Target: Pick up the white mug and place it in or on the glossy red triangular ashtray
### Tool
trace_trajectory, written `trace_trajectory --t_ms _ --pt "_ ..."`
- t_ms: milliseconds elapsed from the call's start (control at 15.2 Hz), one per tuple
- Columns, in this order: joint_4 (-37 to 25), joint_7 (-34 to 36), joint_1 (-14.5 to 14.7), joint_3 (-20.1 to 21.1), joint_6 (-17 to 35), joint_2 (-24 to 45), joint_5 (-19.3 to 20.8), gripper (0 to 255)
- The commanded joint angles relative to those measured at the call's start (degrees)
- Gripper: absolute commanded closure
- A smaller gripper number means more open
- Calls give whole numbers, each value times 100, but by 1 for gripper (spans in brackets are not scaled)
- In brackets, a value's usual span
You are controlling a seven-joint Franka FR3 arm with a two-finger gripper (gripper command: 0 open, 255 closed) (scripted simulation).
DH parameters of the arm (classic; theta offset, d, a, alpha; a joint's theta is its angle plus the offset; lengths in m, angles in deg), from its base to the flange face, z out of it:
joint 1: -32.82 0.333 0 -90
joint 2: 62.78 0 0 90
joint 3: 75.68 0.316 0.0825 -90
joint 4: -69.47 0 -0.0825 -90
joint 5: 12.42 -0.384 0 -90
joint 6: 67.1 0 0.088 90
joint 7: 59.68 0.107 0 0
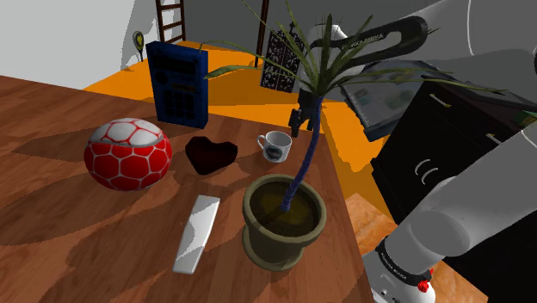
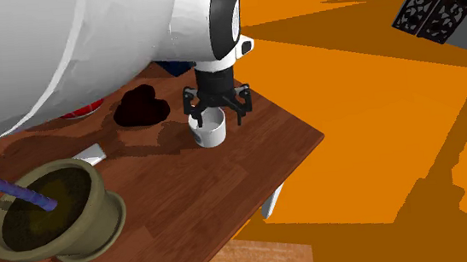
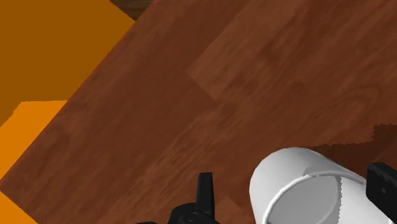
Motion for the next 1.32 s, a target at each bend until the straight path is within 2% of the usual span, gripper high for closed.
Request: trace_trajectory --t_ms 0,264,726,1254 --pt "-371 -33 -1 -18 204 544 -73 0" --pt "-884 -112 -16 -40 470 1283 -209 0" --pt "-560 -121 -6 -28 1043 1532 -225 0" --pt "-560 -121 -6 -28 1042 1532 -225 0"
